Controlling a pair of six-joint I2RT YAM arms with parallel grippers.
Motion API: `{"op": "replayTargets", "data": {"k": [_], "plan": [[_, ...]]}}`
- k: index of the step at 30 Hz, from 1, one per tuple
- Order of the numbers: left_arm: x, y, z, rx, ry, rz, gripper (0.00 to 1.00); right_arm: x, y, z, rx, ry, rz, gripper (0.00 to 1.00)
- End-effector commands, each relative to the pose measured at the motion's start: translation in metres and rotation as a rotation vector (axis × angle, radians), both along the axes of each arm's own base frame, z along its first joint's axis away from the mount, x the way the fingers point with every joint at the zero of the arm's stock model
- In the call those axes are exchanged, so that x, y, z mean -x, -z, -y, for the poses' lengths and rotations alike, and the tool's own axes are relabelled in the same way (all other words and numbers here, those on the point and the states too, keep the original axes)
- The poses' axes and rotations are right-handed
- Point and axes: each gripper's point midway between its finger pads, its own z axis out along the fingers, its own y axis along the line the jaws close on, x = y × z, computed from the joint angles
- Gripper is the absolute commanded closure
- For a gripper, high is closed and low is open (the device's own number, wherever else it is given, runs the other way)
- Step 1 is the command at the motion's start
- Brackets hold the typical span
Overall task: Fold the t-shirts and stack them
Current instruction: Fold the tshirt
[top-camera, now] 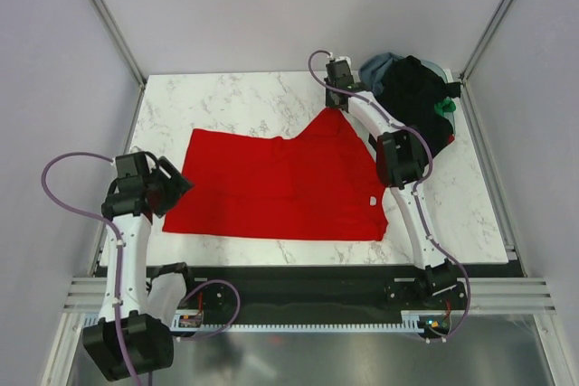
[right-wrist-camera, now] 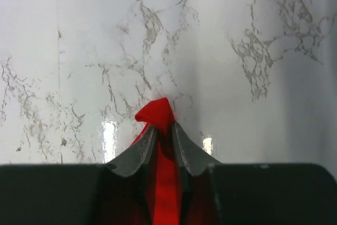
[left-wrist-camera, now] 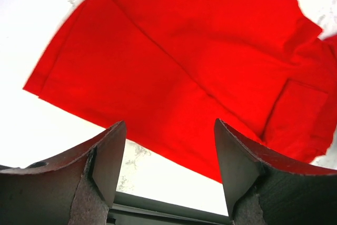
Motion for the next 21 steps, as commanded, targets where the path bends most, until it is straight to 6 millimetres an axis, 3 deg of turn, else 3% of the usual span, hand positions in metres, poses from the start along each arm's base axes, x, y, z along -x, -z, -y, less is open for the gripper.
{"op": "replayTargets", "data": {"k": [1,3,4,5,6,7,8,9,10,11,12,13,15,16,18,19,20,21], "plan": [[-0.009,-0.003,-0.017,-0.075,-0.043,-0.009,0.25,-0.015,-0.021,-0.007,-0.056,-0.001,0.078,0.79],[-0.02,-0.005,-0.028,-0.104,-0.08,-0.028,0.25,-0.018,-0.046,-0.012,-0.085,-0.015,0.122,0.89],[-0.026,-0.007,-0.03,-0.103,-0.083,-0.026,0.24,-0.018,-0.054,-0.012,-0.091,-0.011,0.135,0.89],[-0.04,-0.02,-0.032,-0.097,-0.09,0.007,0.24,-0.018,-0.063,-0.012,-0.104,-0.003,0.148,0.89],[-0.051,-0.016,-0.033,-0.088,-0.091,-0.014,0.24,-0.018,-0.083,-0.013,-0.119,-0.004,0.176,0.89],[-0.06,-0.017,-0.035,-0.085,-0.097,-0.016,0.24,-0.016,-0.086,-0.013,-0.124,0.002,0.176,0.89],[-0.075,-0.031,-0.04,-0.088,-0.117,0.02,0.25,-0.015,-0.094,-0.013,-0.149,0.01,0.183,0.89],[-0.085,-0.034,-0.042,-0.087,-0.122,0.032,0.25,-0.013,-0.1,-0.014,-0.158,0.011,0.187,0.9],[-0.097,-0.026,-0.045,-0.077,-0.128,0.008,0.25,-0.011,-0.116,-0.014,-0.173,0.02,0.207,0.9],[-0.111,-0.035,-0.047,-0.073,-0.136,0.037,0.25,-0.008,-0.115,-0.014,-0.185,0.035,0.196,0.92],[-0.126,-0.036,-0.052,-0.077,-0.141,0.063,0.25,-0.004,-0.129,-0.014,-0.228,0.06,0.207,0.95],[-0.139,-0.022,-0.053,-0.07,-0.133,0.026,0.25,0.001,-0.125,-0.015,-0.252,0.072,0.185,0.96],[-0.165,-0.025,-0.059,-0.078,-0.124,0.035,0.26,0.009,-0.139,-0.026,-0.323,0.055,0.179,0.99],[-0.177,-0.002,-0.061,-0.067,-0.109,-0.024,0.27,0.013,-0.136,-0.027,-0.33,0.061,0.166,1.0],[-0.201,-0.006,-0.06,-0.055,-0.066,-0.004,0.3,0.02,-0.143,-0.034,-0.352,0.055,0.163,1.0],[-0.21,0.018,-0.061,-0.045,-0.043,-0.052,0.3,0.023,-0.141,-0.037,-0.364,0.05,0.149,1.0],[-0.224,0.011,-0.059,-0.036,-0.02,-0.024,0.31,0.026,-0.142,-0.042,-0.371,0.034,0.145,1.0],[-0.231,0.019,-0.059,-0.033,-0.007,-0.035,0.33,0.028,-0.144,-0.045,-0.377,0.022,0.141,1.0]]}}
